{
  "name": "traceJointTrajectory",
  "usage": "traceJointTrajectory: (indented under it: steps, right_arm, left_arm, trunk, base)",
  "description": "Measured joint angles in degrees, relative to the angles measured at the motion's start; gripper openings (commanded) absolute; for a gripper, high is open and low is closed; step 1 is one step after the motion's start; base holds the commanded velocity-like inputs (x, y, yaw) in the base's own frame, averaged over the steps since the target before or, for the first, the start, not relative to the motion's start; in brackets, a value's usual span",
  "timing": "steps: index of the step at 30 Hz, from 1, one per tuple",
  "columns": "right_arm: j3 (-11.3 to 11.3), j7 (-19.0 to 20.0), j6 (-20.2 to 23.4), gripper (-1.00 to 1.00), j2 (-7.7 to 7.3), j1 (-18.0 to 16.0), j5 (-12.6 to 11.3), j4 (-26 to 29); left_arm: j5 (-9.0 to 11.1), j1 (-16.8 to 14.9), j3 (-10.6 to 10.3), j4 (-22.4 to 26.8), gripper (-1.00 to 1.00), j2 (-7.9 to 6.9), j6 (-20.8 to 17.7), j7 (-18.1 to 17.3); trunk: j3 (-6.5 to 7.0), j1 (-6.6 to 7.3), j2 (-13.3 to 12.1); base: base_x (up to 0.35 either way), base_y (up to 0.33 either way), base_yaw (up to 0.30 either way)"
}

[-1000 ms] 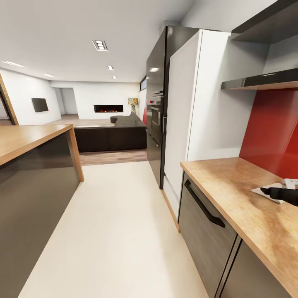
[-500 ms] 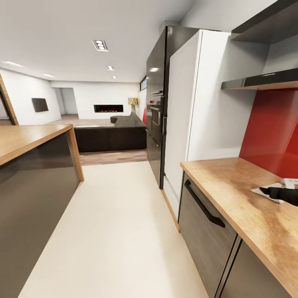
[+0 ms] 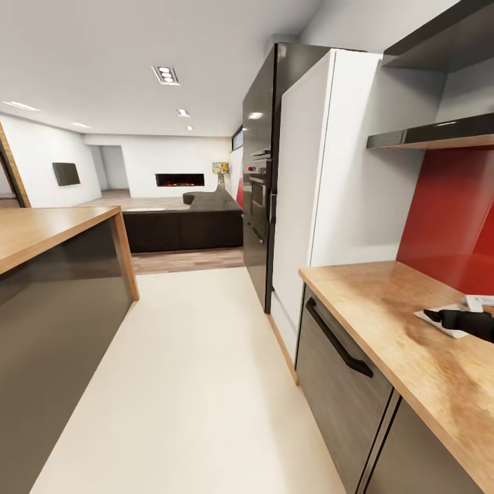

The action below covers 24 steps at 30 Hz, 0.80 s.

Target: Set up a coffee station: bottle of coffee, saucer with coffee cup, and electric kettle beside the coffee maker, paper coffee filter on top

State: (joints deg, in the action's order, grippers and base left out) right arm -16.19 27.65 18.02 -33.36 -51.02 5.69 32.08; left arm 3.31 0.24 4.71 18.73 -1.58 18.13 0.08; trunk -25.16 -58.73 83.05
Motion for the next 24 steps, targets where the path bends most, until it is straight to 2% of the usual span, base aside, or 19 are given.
traceJointTrajectory:
  steps: [24]
  right_arm:
    - [0.2,0.5,0.0,1.0,0.12,0.0,0.0,-0.1]
  left_arm:
    - [0.0,0.0,0.0,0.0,1.0,0.0,0.0,0.0]
  trunk:
    - [0.0,0.0,0.0]
  base:
    - [0.0,0.0,0.0]
